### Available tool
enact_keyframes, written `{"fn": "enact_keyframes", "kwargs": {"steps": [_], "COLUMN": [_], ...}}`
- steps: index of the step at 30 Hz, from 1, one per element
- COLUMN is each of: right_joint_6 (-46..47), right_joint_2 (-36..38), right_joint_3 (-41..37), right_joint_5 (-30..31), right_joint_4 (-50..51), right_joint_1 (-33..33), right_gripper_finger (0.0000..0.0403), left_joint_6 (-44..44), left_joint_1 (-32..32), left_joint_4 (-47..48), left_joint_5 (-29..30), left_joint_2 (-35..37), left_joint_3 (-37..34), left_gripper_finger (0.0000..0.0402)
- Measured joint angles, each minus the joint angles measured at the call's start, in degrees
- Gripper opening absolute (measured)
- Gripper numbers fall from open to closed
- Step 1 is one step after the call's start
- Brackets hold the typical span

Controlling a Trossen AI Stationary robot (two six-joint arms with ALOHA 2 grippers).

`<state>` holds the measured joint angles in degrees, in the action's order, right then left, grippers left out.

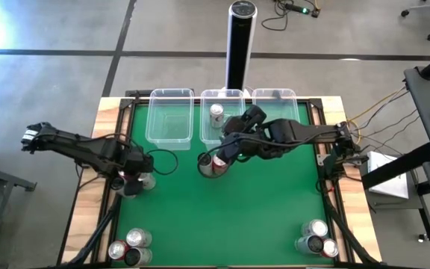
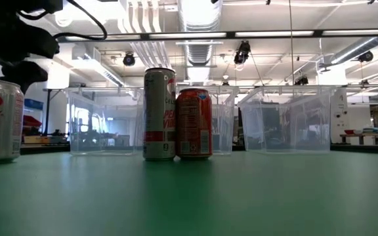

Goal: Sort soda cans
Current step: Put the top left silver soda can into the top middle transparent bin

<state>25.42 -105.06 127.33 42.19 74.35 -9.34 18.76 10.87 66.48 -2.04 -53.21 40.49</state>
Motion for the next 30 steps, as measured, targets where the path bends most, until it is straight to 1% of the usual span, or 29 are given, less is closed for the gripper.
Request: {"fn": "enact_keyframes", "kwargs": {"steps": [6,8,10,14,20,23,27,30], "right_joint_6": [0.91,1.52,1.57,0.06,-2.81,-4.40,-7.16,-10.54], "right_joint_2": [0.32,0.78,1.13,2.13,4.08,5.26,6.15,6.28], "right_joint_3": [0.00,0.00,0.26,0.76,0.78,0.66,0.09,-0.92], "right_joint_5": [1.05,1.33,1.43,1.49,1.26,1.10,0.75,-1.83], "right_joint_4": [0.07,0.20,0.48,0.97,5.69,8.83,12.27,12.35], "right_joint_1": [0.00,0.00,0.00,0.00,-0.54,-1.51,-3.99,-6.66], "right_gripper_finger": [0.0365,0.0365,0.0365,0.0365,0.0365,0.0365,0.0365,0.0365], "left_joint_6": [0.66,0.67,1.22,1.43,0.33,0.33,4.84,6.12], "left_joint_1": [0.12,0.13,0.45,1.03,2.90,3.89,4.82,5.92], "left_joint_4": [-0.94,-0.71,-0.68,-1.79,-3.64,-4.47,-6.26,-7.44], "left_joint_5": [0.02,0.18,1.33,4.88,8.42,9.33,9.58,9.65], "left_joint_2": [-1.21,-1.79,-2.57,-5.41,-14.87,-21.14,-30.10,-36.39], "left_joint_3": [-1.18,-0.60,1.14,9.29,21.34,27.10,33.51,37.44], "left_gripper_finger": [0.0292,0.0289,0.0289,0.0288,0.0288,0.0288,0.0288,0.0288]}}
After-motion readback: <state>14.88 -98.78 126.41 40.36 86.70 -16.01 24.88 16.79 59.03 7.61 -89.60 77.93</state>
